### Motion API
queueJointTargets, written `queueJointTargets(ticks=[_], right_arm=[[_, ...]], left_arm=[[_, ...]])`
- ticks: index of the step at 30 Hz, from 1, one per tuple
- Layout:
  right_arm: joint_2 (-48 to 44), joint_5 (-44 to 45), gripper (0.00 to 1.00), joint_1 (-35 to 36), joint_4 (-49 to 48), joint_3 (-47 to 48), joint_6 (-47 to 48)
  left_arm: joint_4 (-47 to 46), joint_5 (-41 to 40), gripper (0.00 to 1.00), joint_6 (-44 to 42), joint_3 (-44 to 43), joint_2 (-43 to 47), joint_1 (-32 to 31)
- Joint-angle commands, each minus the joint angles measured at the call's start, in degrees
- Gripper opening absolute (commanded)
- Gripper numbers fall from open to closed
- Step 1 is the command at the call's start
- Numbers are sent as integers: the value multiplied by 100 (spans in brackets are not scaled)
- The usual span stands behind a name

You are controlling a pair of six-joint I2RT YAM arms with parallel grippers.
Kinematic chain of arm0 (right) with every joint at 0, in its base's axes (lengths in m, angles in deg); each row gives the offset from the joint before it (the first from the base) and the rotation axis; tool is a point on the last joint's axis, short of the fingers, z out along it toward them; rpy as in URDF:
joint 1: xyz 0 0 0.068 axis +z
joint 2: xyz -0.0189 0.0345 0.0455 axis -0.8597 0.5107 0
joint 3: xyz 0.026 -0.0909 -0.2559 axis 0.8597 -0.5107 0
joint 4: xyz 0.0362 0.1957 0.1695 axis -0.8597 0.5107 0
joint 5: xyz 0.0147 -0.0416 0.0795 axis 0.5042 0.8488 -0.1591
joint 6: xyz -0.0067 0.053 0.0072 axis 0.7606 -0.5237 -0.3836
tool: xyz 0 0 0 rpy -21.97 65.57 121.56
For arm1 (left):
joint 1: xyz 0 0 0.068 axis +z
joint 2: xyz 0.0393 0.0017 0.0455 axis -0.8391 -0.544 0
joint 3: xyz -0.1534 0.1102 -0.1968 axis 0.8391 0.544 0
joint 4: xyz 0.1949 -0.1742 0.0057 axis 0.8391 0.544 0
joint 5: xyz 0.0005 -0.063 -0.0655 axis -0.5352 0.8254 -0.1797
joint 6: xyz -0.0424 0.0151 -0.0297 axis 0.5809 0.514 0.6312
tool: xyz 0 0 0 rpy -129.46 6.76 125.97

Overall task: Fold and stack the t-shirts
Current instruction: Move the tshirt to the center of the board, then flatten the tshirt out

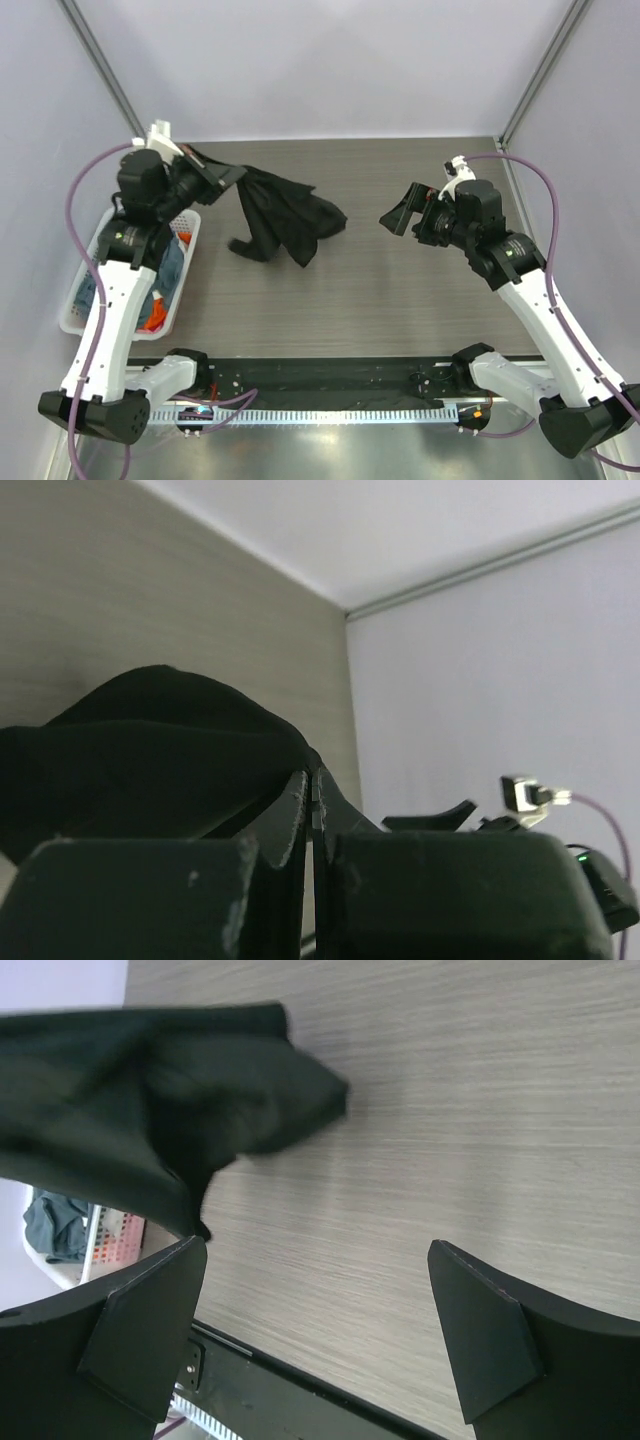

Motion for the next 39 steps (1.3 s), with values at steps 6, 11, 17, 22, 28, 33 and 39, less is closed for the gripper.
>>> queueJointTargets(ticks=[6, 11, 17, 22, 28, 33, 39], right_arm=[[-119, 170, 98, 19, -15, -331, -232], [39, 118, 96, 19, -102, -753, -328], [478, -435, 85, 28, -593, -1175, -249], [979, -489, 76, 203, -1227, -1465, -284], [2092, -340, 65, 818, -2044, -1396, -284], [2930, -112, 60, 1599, -2370, -992, -433], [3747, 108, 57, 2137, -2800, -991, -785]], left_arm=[[-384, 83, 1, -235, 1506, 96, -704], [616, -812, 23, -674, 2202, 289, -714], [1505, -1569, 53, -1316, 2405, 579, -705], [1559, -1570, 61, -1519, 2580, 747, -705], [1305, -1271, 62, -1580, 2932, 448, -705], [988, -1069, 62, -1589, 3152, 228, -714], [847, -1148, 56, -1712, 3047, -158, -705]])
